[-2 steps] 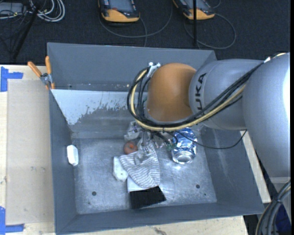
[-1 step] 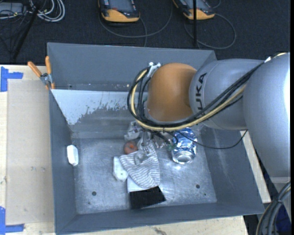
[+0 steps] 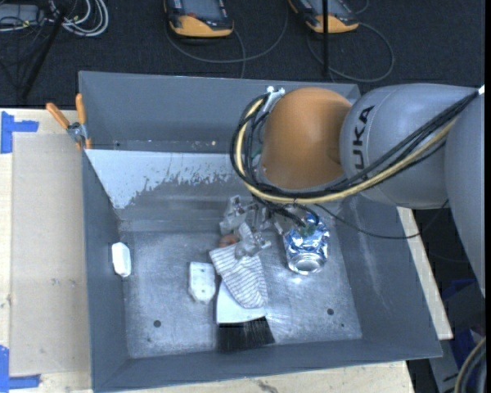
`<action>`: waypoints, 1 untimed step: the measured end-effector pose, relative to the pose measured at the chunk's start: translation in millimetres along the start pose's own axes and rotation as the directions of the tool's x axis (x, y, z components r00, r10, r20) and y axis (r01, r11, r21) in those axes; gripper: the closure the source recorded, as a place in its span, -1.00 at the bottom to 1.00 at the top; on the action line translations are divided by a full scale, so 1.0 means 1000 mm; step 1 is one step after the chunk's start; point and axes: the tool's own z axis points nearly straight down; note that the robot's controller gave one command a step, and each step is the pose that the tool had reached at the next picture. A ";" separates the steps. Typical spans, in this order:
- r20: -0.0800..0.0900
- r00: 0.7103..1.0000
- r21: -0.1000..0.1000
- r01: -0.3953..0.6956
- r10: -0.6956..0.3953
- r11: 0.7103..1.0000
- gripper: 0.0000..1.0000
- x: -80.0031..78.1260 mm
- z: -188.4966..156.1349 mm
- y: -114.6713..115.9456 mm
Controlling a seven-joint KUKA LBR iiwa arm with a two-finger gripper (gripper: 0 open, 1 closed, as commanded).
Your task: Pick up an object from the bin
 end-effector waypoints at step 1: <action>-0.007 0.995 0.001 0.102 -0.102 0.995 1.00 0.004 -0.058 0.002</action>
Offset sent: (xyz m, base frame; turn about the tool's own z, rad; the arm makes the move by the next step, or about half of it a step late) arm -0.0004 -0.0211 0.2396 -0.0078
